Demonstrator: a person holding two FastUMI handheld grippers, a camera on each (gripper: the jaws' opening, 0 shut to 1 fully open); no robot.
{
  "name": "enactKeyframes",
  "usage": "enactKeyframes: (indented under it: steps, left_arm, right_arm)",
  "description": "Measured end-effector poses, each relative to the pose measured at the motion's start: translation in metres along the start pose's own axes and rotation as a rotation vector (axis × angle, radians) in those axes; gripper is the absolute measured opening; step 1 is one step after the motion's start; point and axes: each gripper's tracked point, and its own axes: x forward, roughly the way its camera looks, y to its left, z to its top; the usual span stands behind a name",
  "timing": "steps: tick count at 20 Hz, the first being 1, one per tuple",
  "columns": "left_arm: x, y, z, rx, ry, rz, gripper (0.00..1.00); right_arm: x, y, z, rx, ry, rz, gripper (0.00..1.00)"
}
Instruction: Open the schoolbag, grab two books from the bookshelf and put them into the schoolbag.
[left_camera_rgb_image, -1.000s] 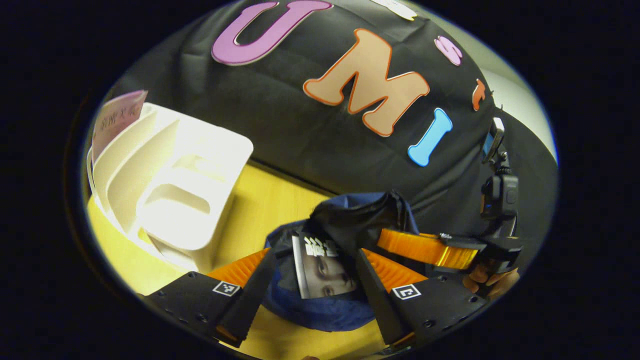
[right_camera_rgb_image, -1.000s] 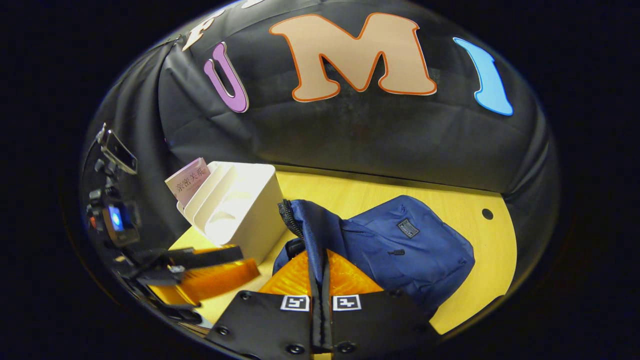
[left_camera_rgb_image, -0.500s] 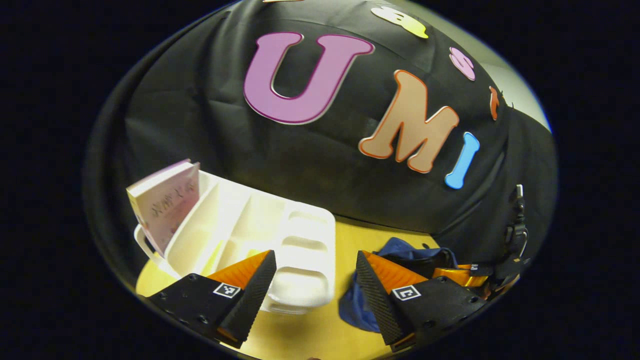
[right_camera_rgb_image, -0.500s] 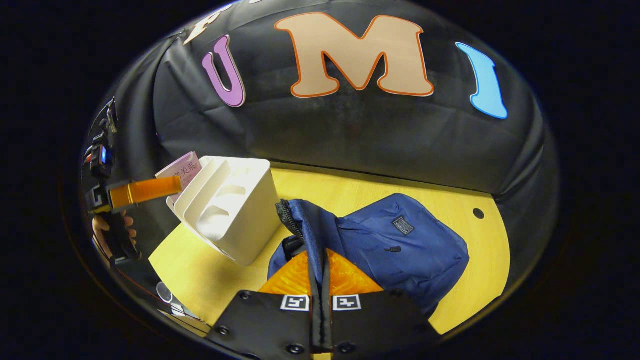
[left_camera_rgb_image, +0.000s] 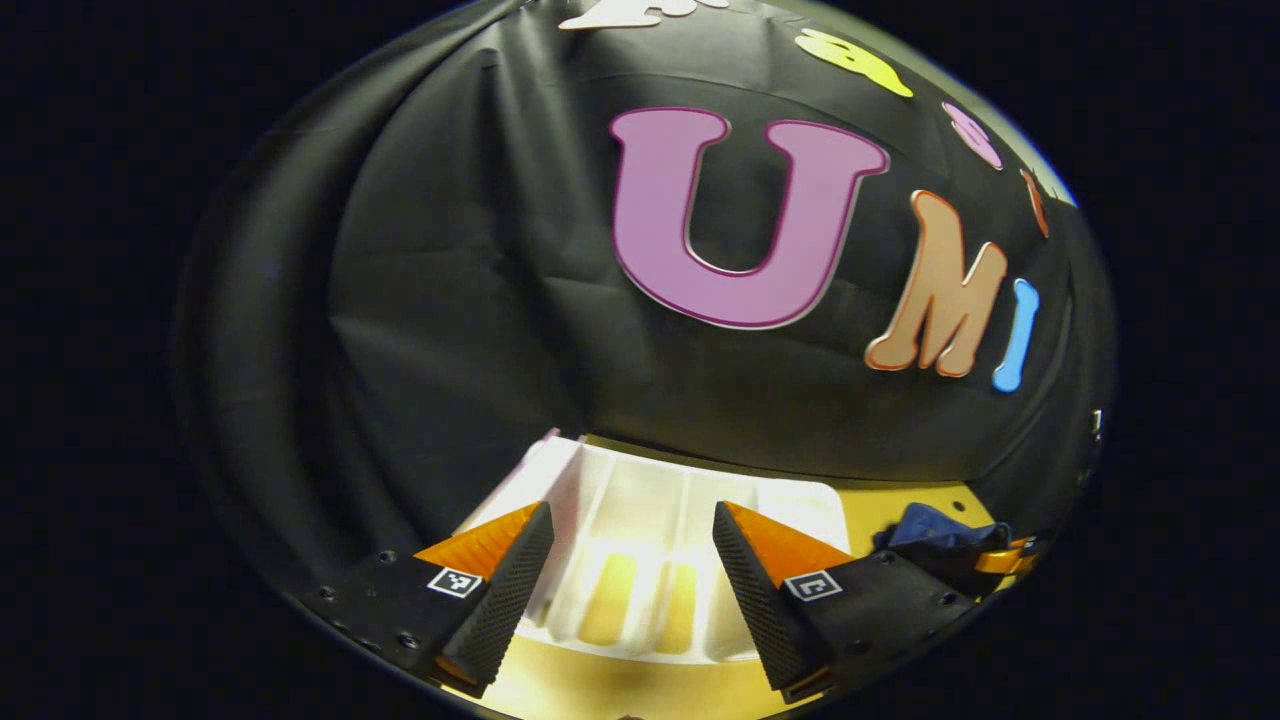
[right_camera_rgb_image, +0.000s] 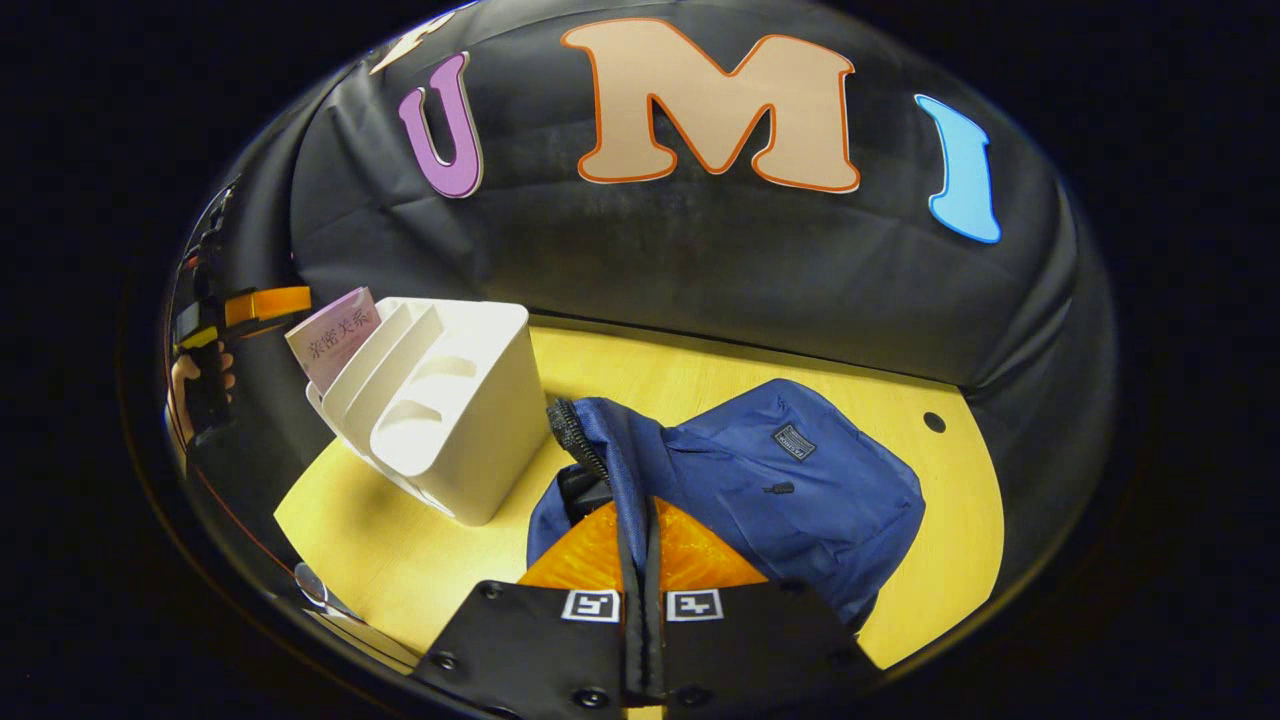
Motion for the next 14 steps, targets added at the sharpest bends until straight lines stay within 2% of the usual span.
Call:
enactKeyframes:
  steps: [2,4,5,7,11,12,13,14]
  left_arm:
    - [0.011,0.025,0.005,0.021,-0.002,0.034,0.94]
    - [0.024,0.042,-0.002,0.036,0.025,0.058,0.93]
    - [0.031,0.049,-0.009,0.039,0.045,0.066,0.89]
    - [0.046,0.058,-0.026,0.026,0.1,0.067,0.93]
    - [0.055,0.062,-0.059,0.016,0.225,0.048,0.94]
    - [0.057,0.063,-0.063,0.013,0.238,0.047,0.92]
    - [0.059,0.065,-0.065,0.014,0.249,0.046,0.86]
    - [0.06,0.066,-0.069,0.022,0.265,0.05,0.73]
  right_arm:
    - [0.001,0.001,-0.002,-0.003,0.006,-0.014,0.01]
    - [0.002,0.001,-0.003,-0.005,0.011,-0.025,0.03]
    - [0.003,0.002,-0.004,-0.005,0.012,-0.03,0.02]
    - [0.002,0.001,-0.006,-0.004,0.016,-0.039,0.0]
    - [0.003,0.0,-0.007,-0.01,0.025,-0.049,0.0]
    - [0.004,0.0,-0.008,-0.012,0.026,-0.05,0.0]
    - [0.004,0.0,-0.007,-0.013,0.027,-0.05,0.0]
    - [0.004,0.0,-0.009,-0.014,0.028,-0.049,0.0]
